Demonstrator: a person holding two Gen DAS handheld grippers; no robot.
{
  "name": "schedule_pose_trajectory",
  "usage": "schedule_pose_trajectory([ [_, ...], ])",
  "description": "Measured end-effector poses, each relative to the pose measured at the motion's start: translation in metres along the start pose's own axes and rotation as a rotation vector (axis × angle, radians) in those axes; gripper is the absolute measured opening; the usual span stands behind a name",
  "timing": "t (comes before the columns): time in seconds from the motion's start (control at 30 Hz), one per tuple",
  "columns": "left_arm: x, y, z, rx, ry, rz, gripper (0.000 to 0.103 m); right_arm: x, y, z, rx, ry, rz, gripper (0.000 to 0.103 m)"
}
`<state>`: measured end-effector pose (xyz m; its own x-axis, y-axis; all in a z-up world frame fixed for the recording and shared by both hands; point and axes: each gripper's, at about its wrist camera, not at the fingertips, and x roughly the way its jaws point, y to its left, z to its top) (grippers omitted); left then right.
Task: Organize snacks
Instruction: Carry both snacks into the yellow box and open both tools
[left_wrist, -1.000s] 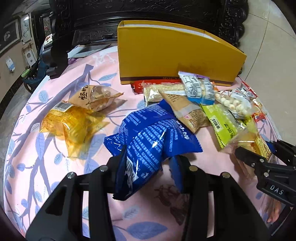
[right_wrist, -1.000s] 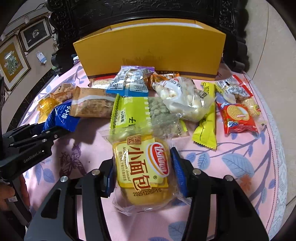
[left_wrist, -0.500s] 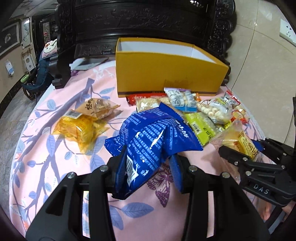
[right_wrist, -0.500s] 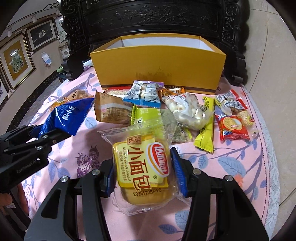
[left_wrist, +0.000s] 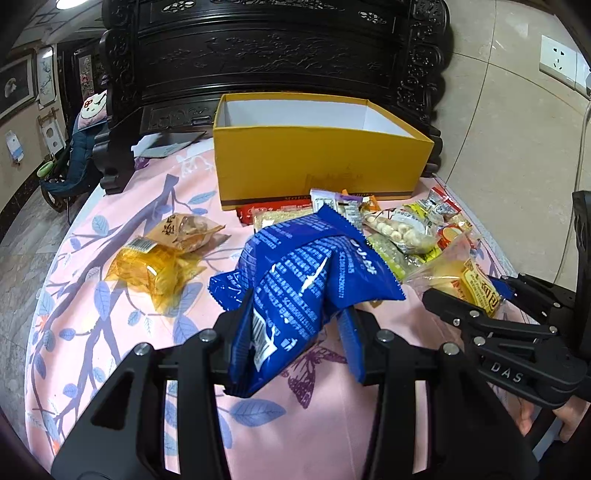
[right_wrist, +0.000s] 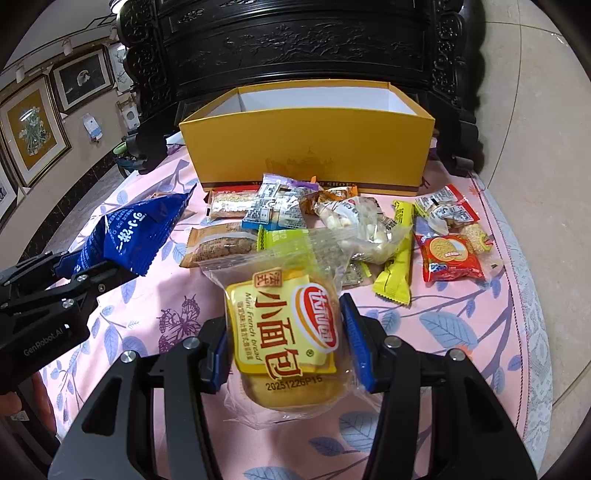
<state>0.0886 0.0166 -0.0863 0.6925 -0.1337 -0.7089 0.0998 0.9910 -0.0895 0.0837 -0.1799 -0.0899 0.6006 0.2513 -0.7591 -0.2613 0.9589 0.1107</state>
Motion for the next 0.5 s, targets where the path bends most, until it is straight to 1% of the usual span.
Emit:
schedule_pose_trajectory([
  [0.1,0.001,-0.004,0.011,0.006,-0.006,-0.011,0.043,0.000,-0.004,0.007,0.000,-0.006,-0.004,0.053],
  [0.2,0.003,-0.008,0.031,0.024,-0.025,-0.015,0.043,-0.003,-0.010,0.025,-0.006,-0.025,-0.011,0.053],
  [0.23,0.003,-0.010,0.044,0.038,-0.032,-0.020,0.043,-0.003,-0.012,0.035,-0.011,-0.033,-0.013,0.053],
  [0.27,0.004,-0.011,0.059,0.041,-0.037,-0.031,0.043,-0.004,-0.014,0.050,-0.019,-0.044,-0.014,0.053],
  [0.33,0.009,-0.006,0.092,0.014,-0.043,-0.062,0.043,-0.004,-0.019,0.078,-0.030,-0.061,-0.024,0.053],
  [0.37,0.012,-0.003,0.108,-0.002,-0.044,-0.073,0.043,-0.004,-0.022,0.100,-0.033,-0.078,-0.033,0.053],
  [0.4,0.018,0.002,0.131,-0.019,-0.045,-0.074,0.043,-0.004,-0.025,0.116,-0.031,-0.089,-0.038,0.053],
  [0.5,0.042,0.009,0.182,-0.030,-0.034,-0.050,0.043,0.006,-0.034,0.168,-0.016,-0.112,-0.060,0.053],
])
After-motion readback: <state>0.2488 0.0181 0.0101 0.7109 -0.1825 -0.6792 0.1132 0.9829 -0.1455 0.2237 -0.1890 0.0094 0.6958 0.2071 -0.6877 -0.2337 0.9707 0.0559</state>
